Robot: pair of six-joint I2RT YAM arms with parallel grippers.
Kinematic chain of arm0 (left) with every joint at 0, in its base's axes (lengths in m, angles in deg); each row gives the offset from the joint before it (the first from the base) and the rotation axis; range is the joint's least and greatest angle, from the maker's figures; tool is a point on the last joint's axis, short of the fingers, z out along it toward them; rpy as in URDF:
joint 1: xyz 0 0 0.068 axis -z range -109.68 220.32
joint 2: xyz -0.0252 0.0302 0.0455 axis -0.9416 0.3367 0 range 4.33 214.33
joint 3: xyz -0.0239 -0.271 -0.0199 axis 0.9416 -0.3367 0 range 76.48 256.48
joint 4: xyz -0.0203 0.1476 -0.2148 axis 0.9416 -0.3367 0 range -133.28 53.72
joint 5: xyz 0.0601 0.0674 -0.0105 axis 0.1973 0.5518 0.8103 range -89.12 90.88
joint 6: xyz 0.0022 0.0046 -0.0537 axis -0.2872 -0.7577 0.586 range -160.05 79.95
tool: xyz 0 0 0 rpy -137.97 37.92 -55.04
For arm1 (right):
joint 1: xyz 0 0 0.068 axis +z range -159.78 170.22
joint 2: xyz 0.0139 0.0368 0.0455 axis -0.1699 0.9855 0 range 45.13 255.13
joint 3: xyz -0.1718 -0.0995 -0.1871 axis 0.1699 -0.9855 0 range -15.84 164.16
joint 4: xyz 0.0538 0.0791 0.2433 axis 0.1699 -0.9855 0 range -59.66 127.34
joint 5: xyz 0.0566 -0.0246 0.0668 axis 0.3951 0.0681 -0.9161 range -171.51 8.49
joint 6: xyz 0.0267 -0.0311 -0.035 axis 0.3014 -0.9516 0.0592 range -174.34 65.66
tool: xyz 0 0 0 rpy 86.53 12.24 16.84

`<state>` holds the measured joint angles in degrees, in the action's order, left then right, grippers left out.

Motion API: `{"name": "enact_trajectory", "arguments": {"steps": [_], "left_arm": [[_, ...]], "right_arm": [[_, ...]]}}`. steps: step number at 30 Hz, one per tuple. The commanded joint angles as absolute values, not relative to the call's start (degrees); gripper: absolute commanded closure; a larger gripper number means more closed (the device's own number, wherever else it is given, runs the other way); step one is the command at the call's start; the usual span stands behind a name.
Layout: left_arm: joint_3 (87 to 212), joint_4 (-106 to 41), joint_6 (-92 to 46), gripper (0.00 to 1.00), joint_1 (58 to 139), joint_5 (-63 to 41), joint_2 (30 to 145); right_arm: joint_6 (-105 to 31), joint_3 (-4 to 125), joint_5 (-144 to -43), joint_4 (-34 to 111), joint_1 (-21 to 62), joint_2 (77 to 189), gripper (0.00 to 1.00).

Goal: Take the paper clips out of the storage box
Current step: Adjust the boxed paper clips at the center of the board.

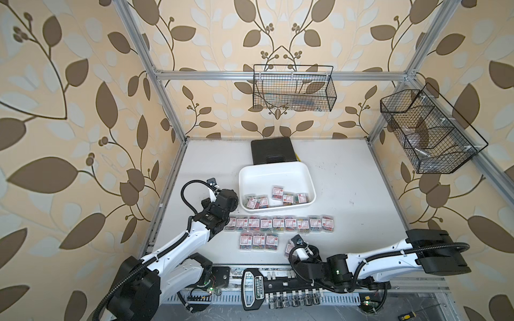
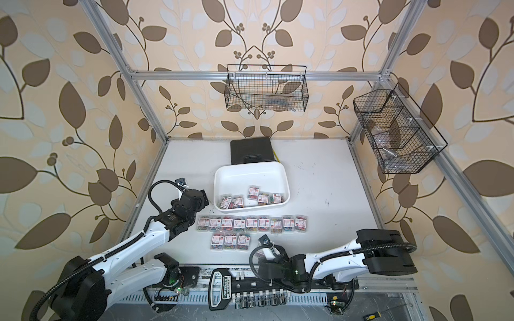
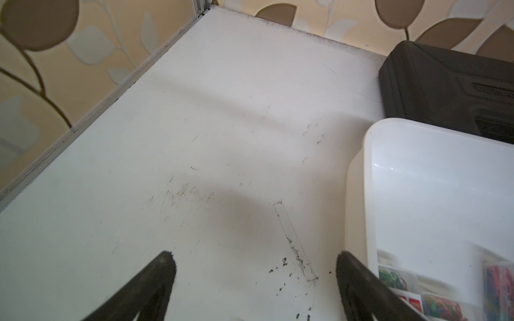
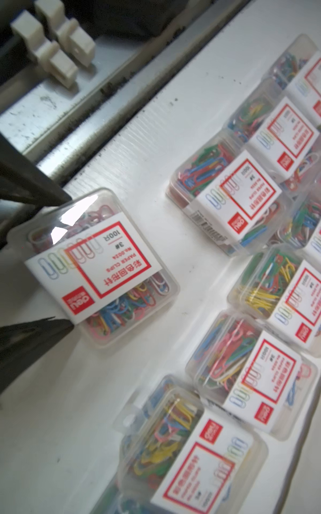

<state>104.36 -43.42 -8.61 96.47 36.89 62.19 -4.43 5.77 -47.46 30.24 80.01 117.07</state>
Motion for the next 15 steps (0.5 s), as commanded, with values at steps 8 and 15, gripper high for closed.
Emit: {"name": "enact_trajectory", "arguments": {"steps": [8, 15], "left_arm": [[105.05, -42.94, -8.30, 0.07, 95.92, 37.70, 62.42], [105.18, -42.96, -8.24, 0.07, 95.94, 37.80, 62.51]], "right_arm": [[-12.62, 5.58, -51.05, 36.53, 73.76, 117.27, 0.45], [-16.14, 5.36, -52.28, 38.91, 72.97, 117.08, 0.42]]}}
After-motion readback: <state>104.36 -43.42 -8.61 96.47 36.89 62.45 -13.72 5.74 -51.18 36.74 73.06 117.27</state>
